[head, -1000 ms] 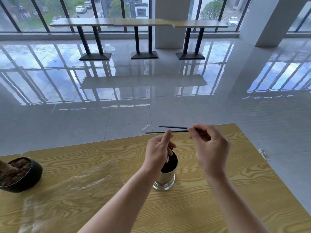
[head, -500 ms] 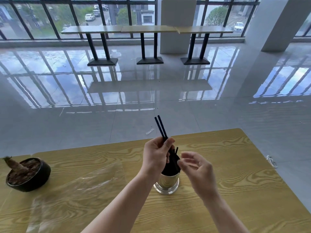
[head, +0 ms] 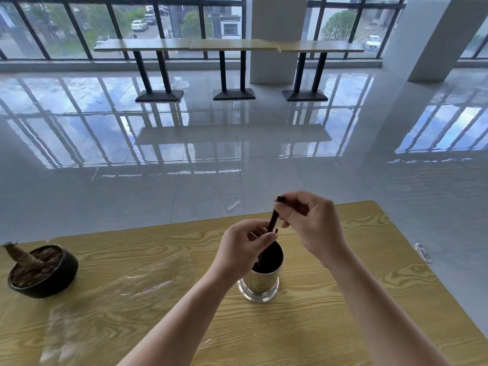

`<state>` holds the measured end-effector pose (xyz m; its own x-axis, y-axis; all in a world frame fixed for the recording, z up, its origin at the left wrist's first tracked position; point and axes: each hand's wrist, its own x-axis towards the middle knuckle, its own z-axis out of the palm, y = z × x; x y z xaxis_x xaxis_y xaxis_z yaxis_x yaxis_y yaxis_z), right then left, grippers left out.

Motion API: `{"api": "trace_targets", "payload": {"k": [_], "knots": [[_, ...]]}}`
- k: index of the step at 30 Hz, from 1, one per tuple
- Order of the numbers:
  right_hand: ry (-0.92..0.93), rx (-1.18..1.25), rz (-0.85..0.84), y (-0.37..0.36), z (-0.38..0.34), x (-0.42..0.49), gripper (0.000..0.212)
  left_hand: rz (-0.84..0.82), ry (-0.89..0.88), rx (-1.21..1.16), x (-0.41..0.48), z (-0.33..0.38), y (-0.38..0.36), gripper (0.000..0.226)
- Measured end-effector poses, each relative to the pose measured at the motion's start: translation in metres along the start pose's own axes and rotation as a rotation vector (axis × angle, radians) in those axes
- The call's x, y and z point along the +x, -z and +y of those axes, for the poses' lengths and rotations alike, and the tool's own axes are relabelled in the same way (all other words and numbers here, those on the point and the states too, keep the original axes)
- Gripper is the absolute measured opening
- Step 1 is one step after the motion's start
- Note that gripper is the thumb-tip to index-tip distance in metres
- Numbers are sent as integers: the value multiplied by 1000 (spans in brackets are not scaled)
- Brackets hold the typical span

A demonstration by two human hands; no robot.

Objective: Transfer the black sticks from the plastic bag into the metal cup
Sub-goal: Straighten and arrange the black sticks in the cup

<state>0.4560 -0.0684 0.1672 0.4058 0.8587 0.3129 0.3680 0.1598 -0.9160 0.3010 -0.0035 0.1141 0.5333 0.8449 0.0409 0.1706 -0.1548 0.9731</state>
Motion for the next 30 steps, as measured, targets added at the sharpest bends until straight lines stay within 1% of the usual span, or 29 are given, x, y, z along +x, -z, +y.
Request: {"api": "trace_targets", "payload": {"k": [1, 2, 4, 6, 8, 10, 13, 16, 20, 25, 29, 30], "knots": [[4, -8, 55, 3, 5, -3, 14, 41, 8, 1, -1, -5, 5, 19], [4, -22, 114, 6, 10, -8, 13, 103, 17, 23, -2, -11, 10, 21], [-2, -96, 200, 10, 24, -17, 12, 233, 27, 101, -6, -25, 19, 15], [-9, -190, 216, 9, 38, -24, 14, 305, 61, 202, -10, -39, 24, 11], [-21, -246, 196, 4, 51, -28, 14, 281, 99, 276, -13, -47, 23, 17], [-86, -281, 149, -3, 63, -28, 11, 242, 119, 338, -14, -52, 18, 26], [-157, -342, 71, -16, 78, -28, 12, 245, 112, 400, -10, -55, 9, 36], [-154, -459, 27, -26, 89, -28, 6, 263, 124, 427, -4, -57, 4, 39], [-163, -551, -18, -34, 100, -28, 11, 292, 177, 386, 5, -58, 3, 36], [-140, -538, 24, -36, 101, -28, 16, 297, 209, 297, 11, -61, 1, 27], [-101, -473, 156, -34, 101, -31, 27, 277, 201, 238, 11, -65, -1, 28], [-95, -467, 167, -34, 101, -31, 30, 278, 195, 235, 11, -65, -1, 29]]}}
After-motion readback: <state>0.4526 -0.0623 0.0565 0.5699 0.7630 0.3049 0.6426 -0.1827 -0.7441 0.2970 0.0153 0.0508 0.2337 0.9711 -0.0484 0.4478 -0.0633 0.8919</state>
